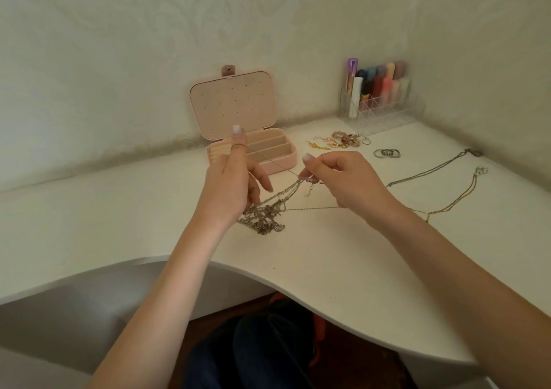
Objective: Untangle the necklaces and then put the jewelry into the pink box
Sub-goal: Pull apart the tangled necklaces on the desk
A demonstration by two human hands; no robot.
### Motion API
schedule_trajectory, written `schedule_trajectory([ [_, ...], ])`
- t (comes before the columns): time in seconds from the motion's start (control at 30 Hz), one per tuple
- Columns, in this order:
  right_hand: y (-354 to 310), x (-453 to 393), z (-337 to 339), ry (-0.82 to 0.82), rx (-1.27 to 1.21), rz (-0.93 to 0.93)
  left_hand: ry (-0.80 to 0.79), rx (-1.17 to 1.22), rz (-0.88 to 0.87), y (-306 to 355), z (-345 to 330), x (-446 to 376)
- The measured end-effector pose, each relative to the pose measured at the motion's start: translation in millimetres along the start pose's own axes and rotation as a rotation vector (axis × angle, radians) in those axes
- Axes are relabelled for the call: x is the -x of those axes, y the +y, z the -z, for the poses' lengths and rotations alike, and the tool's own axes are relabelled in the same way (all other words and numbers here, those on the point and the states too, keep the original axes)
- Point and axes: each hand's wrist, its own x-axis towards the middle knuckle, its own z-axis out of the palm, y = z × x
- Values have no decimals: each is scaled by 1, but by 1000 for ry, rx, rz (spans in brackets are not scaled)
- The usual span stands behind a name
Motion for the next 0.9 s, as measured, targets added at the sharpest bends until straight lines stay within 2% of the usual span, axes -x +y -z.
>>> schedule_trajectory([
  [0.17,-6,4,4,-166,15,28,-35,98,61,3,3,0],
  [0.33,-8,2,12,-286,-220,6,-70,164,134,6,9,4],
  [0.43,-9,2,11,-336,-289,16,-170,179,178,9,12,9],
  [0.57,-7,2,7,-311,-302,35,-291,100,165,11,10,13],
  [0.7,-7,3,6,-247,-316,3,-335,31,129,13,6,16],
  [0.9,-11,4,6,-243,-438,-102,-413,-14,68,13,3,19],
])
